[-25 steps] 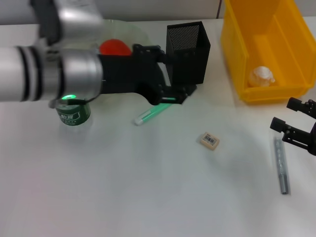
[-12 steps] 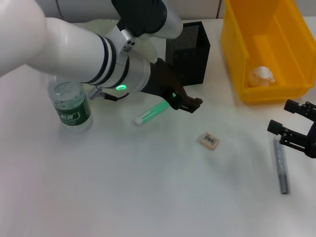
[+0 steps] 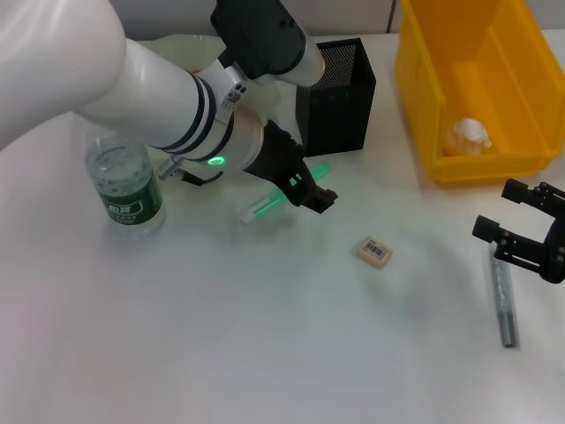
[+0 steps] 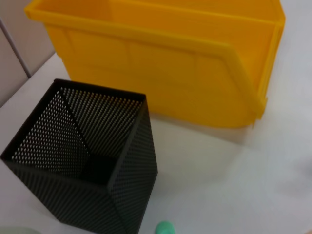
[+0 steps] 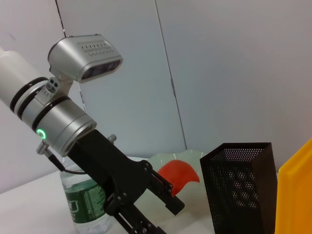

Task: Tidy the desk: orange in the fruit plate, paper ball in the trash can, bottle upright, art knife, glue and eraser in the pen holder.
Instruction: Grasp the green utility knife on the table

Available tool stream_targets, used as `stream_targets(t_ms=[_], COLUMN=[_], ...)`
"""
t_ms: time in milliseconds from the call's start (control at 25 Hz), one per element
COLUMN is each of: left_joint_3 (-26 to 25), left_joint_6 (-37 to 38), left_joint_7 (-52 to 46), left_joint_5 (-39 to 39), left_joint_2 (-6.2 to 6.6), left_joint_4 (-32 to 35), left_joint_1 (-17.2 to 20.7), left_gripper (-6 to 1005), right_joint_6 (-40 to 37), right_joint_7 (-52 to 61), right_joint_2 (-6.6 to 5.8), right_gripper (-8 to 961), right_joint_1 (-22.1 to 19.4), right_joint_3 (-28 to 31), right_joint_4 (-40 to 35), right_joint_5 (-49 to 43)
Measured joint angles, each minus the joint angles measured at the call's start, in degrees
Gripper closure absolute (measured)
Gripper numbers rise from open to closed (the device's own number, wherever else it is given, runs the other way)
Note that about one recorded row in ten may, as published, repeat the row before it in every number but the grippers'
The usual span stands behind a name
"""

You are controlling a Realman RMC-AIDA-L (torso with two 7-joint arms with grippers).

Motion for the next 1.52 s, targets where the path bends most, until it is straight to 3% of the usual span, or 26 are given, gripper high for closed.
stream_targets(t_ms=[640,1080,1360,1440,1520], left_joint_3=[-2.11,-1.87,-2.36,-2.36,-2.35], left_joint_6=[6.92,8.57,8.48,8.49,8.47], left_joint_7=[-1.41,-1.36,-1.65,-1.65,-1.67], left_joint_5=[7.39,7.98,8.58,8.60,8.65], left_joint_2=[0.00,0.00,0.00,0.00,0.00], left_joint_4=[-0.96,-6.96,-7.39,-7.46,-7.88], left_joint_1=[-2.12,-5.67,-5.73,-5.74,-5.84], left_gripper=[233,236,406,595,594], right_joint_6=[0.36,0.44,0.43,0.43,0.44], right_joint_7=[0.01,0.02,0.13,0.15,0.17], right_joint_2=[0.00,-0.01,0.00,0.00,0.00], right_gripper=[186,192,196,198,199], right_joint_1=[0.18,0.80,0.79,0.79,0.79], right_joint_3=[-0.13,-0.13,-0.13,-0.13,-0.13], right_joint_4=[0.17,1.14,1.14,1.14,1.14], right_joint_5=[0.00,0.00,-0.01,-0.20,-0.48])
